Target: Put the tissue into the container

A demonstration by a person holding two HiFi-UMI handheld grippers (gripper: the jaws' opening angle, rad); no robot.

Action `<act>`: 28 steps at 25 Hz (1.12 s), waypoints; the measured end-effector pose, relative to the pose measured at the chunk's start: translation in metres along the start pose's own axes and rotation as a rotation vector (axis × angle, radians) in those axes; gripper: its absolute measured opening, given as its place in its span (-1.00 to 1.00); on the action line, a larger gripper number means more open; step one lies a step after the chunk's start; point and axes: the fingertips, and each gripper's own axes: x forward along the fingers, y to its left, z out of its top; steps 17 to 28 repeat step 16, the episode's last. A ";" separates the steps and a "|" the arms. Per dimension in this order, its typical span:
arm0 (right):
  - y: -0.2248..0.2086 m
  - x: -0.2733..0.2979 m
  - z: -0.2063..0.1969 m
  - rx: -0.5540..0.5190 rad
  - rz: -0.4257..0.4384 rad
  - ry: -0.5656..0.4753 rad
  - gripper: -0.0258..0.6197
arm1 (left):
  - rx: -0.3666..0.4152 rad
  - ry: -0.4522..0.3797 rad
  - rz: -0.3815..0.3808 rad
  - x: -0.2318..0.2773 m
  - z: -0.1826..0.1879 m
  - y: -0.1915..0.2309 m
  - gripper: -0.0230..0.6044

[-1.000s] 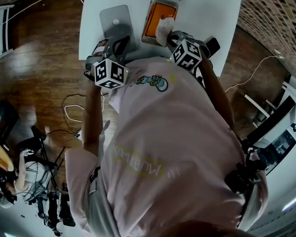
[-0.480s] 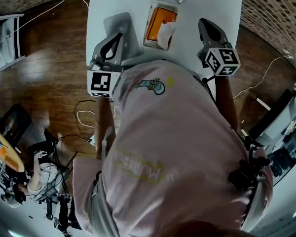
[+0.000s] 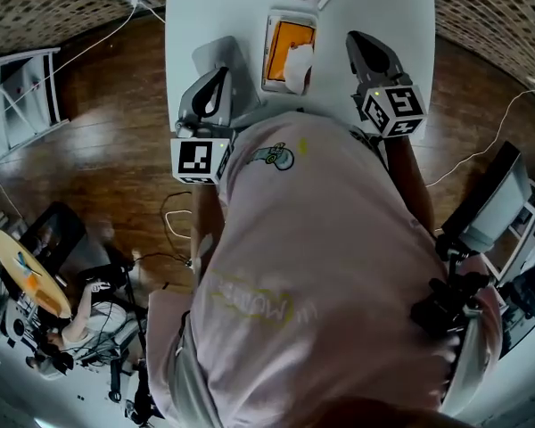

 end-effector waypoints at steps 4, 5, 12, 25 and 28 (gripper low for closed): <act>-0.003 -0.003 0.001 0.010 0.003 -0.027 -0.91 | -0.021 0.055 -0.029 0.002 -0.007 -0.014 -0.92; -0.003 -0.004 0.001 0.010 0.004 -0.034 -0.91 | -0.017 0.060 -0.028 0.002 -0.008 -0.014 -0.92; 0.003 -0.009 -0.002 -0.001 0.024 -0.045 -0.91 | -0.039 0.082 0.038 -0.008 -0.019 -0.003 -0.92; 0.004 -0.011 -0.004 -0.016 0.036 -0.039 -0.91 | -0.043 0.083 0.027 -0.009 -0.019 -0.008 -0.92; 0.004 -0.011 -0.004 -0.016 0.036 -0.039 -0.91 | -0.043 0.083 0.027 -0.009 -0.019 -0.008 -0.92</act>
